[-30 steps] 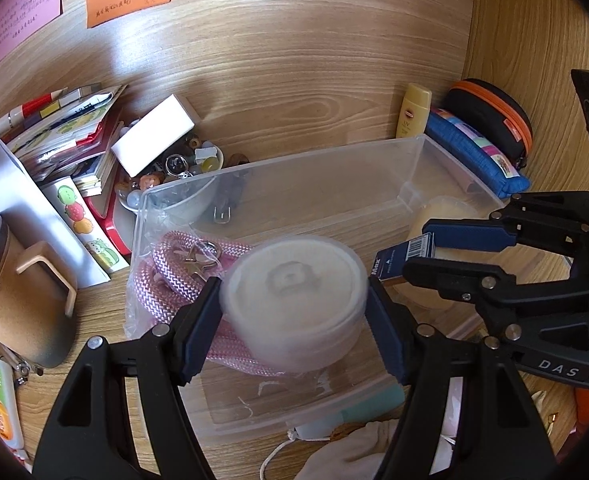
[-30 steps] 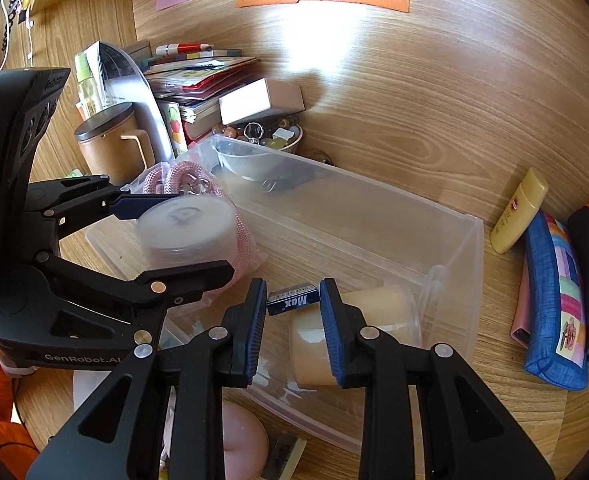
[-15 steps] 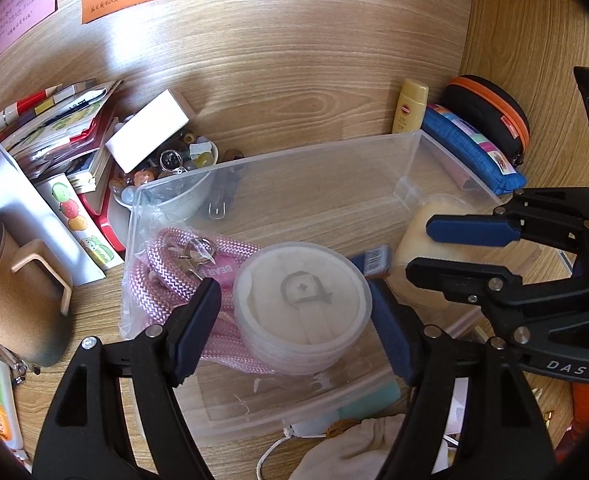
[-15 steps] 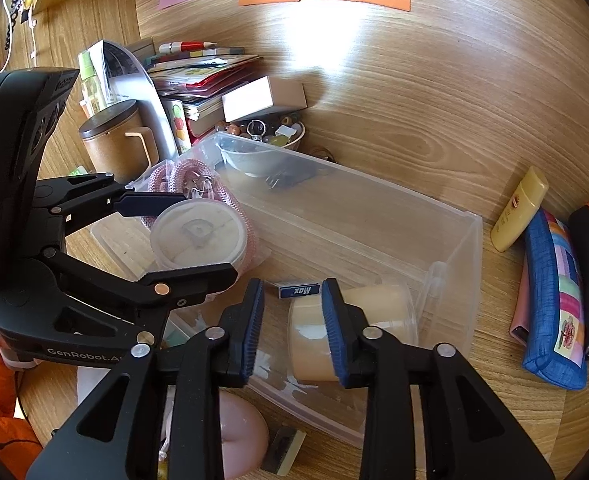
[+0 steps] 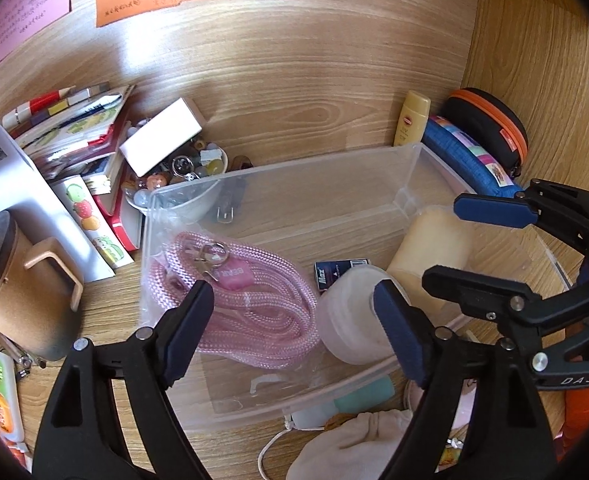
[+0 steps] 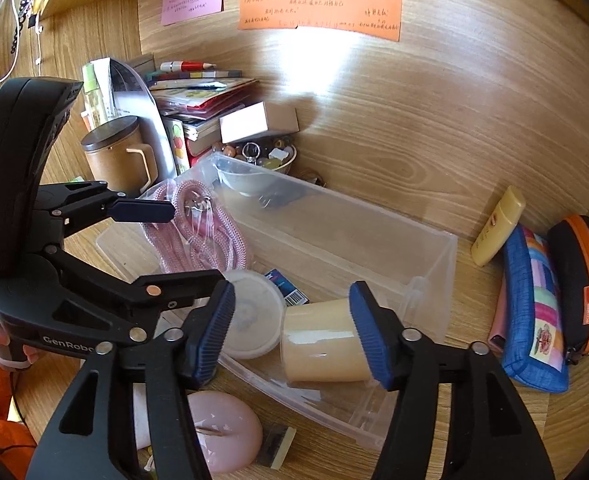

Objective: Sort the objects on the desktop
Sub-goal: 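Release the white container into the bin with the left tool while the right tool releases the box, then withdraw both tools from the bin and move the right tool toward the red pouch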

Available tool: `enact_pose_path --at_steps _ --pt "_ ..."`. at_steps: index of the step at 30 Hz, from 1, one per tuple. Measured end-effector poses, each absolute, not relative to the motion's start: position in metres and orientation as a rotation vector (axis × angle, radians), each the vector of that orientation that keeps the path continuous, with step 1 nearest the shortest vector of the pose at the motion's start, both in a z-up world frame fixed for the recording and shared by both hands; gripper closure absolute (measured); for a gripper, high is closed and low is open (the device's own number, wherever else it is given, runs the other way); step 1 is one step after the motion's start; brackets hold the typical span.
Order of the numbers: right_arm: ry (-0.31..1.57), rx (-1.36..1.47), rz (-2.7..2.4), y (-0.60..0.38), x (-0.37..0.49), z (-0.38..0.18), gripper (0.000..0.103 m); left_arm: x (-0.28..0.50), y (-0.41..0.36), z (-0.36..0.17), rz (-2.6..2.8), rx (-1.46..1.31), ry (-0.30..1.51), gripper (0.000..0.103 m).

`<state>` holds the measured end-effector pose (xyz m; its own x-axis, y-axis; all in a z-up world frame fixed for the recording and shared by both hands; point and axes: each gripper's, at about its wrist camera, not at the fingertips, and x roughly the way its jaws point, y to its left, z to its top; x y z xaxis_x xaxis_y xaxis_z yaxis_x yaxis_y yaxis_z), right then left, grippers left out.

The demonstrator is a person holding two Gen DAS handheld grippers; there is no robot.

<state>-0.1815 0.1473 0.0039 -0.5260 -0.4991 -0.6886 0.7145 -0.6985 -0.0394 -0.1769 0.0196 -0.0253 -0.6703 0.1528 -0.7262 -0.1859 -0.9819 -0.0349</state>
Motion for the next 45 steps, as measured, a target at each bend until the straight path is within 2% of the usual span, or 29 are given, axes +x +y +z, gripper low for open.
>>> enact_pose_path --at_steps 4,8,10,17,45 --pt "0.422 0.848 -2.233 0.149 -0.178 0.01 0.04 -0.173 0.019 -0.019 2.731 -1.158 0.065 0.015" --pt "0.425 0.826 -2.262 0.152 -0.174 0.016 0.028 -0.167 0.018 -0.011 2.753 -1.142 0.075 0.013" --pt "0.422 0.813 -2.281 0.154 -0.171 0.018 0.026 -0.163 0.018 -0.007 2.769 -1.128 0.083 0.009" --pt "0.404 0.797 -2.359 0.164 -0.164 0.023 0.016 -0.15 0.014 0.002 2.828 -1.104 0.089 0.007" --pt "0.426 0.763 -2.419 0.21 -0.077 0.015 0.014 -0.054 0.008 -0.005 2.915 -1.081 0.011 0.006"
